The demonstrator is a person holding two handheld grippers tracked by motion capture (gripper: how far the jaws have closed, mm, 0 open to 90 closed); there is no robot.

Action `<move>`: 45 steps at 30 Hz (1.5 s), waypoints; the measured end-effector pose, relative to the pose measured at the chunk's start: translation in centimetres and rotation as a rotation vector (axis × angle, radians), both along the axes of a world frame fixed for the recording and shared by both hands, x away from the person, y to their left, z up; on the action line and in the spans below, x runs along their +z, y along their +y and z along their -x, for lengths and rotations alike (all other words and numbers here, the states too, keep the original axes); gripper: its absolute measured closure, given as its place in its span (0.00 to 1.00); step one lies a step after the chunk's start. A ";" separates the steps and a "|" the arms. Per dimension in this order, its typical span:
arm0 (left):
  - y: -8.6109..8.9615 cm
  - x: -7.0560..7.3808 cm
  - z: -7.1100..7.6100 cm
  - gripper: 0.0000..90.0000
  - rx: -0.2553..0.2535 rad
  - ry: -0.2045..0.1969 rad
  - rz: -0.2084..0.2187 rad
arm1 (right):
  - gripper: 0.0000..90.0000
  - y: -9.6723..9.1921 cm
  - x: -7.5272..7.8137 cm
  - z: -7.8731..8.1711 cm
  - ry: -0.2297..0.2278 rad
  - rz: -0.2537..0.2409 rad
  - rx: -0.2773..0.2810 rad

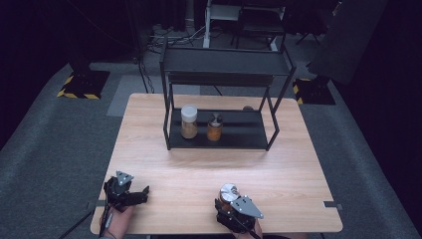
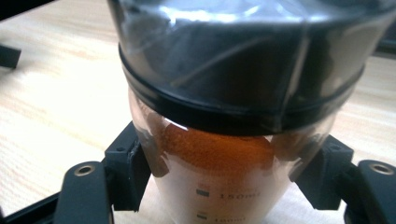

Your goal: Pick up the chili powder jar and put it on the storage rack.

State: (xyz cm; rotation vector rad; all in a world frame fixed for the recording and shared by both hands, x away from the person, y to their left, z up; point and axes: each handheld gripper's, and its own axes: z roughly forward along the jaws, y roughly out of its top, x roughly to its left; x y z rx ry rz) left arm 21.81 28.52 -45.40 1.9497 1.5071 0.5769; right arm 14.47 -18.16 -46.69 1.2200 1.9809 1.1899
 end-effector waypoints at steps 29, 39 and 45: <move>0.0 0.0 0.0 0.01 0.000 0.001 0.000 | 0.33 -1.7 5.8 -4.6 -0.113 -0.022 -0.066; 0.0 0.0 0.0 0.01 -0.002 0.000 -0.001 | 0.33 -2.3 8.3 -7.5 -0.128 -0.019 -0.083; 0.0 0.0 0.0 0.01 -0.002 0.000 0.000 | 0.33 -2.6 9.4 -9.4 -0.126 -0.017 -0.093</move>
